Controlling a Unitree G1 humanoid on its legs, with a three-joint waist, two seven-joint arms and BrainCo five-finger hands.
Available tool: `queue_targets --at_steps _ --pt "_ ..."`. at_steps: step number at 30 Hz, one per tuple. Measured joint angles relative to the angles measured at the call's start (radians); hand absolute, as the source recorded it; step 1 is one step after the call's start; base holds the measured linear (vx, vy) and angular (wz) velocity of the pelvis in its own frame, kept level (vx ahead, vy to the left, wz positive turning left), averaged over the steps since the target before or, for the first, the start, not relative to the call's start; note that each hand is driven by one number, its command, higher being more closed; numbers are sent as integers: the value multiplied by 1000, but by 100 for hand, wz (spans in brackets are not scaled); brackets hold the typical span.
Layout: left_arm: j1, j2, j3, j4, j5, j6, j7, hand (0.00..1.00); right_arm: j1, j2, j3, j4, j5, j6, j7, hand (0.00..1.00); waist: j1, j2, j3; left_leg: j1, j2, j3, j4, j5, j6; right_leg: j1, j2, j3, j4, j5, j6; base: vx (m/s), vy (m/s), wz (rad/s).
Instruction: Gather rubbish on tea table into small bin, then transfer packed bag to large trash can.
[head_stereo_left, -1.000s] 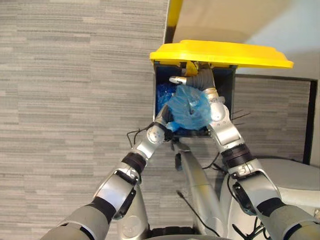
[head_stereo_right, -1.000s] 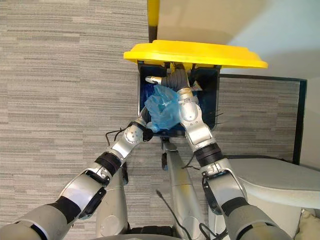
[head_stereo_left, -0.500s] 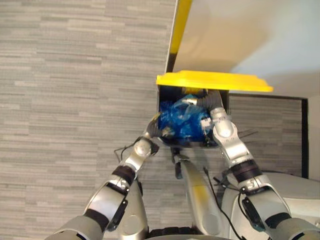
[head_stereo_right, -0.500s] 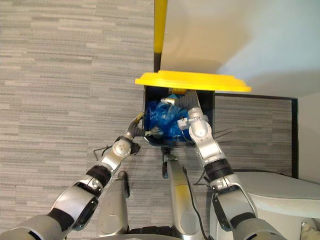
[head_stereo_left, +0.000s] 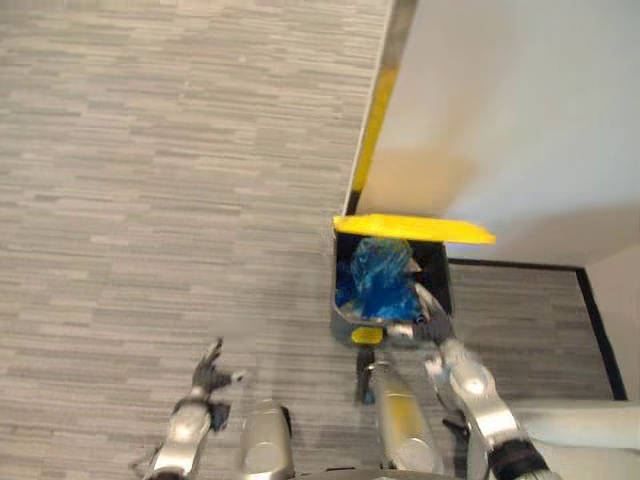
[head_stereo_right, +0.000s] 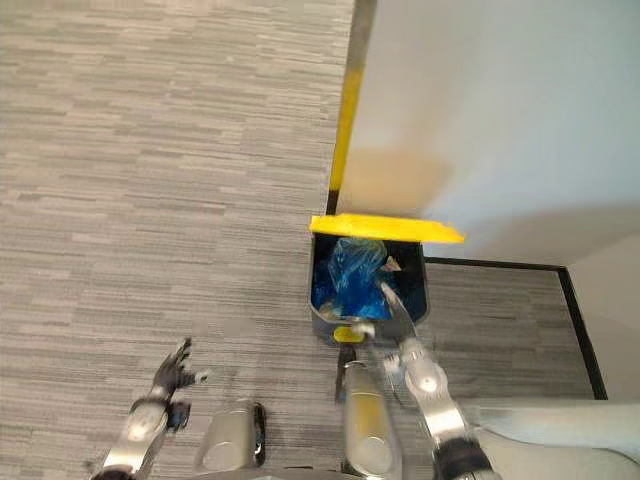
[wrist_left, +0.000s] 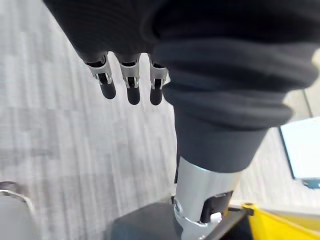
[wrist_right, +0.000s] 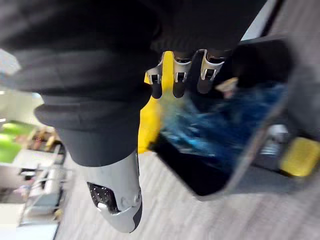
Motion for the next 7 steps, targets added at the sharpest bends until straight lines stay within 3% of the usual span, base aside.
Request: queue_targets --at_steps 2,3,4,7 --pt "33 -46 20 -10 0 5 -16 0 68 18 -42 11 -5 2 11 0 -1 25 -29 10 24 -4 -78 42 -29 65 45 -18 -156 -26 40 -99 -201 1" --pt "58 -69 21 -29 0 2 -27 0 112 29 -46 13 -6 1 11 0 10 16 -75 22 22 8 -139 72 -26 107 54 -26 -290 -71 15 52 -211 -50" --pt "70 -86 23 -33 0 1 -38 0 129 37 -50 34 -8 -4 11 0 27 -1 -100 21 21 36 -170 105 -49 125 57 -27 -393 -113 -28 45 -191 -58" --pt "55 -141 31 6 0 -2 -41 0 110 36 -92 158 -12 4 10 0 21 38 -142 36 44 29 -252 160 -50 138 92 -42 -484 -65 -32 -31 -102 -15"
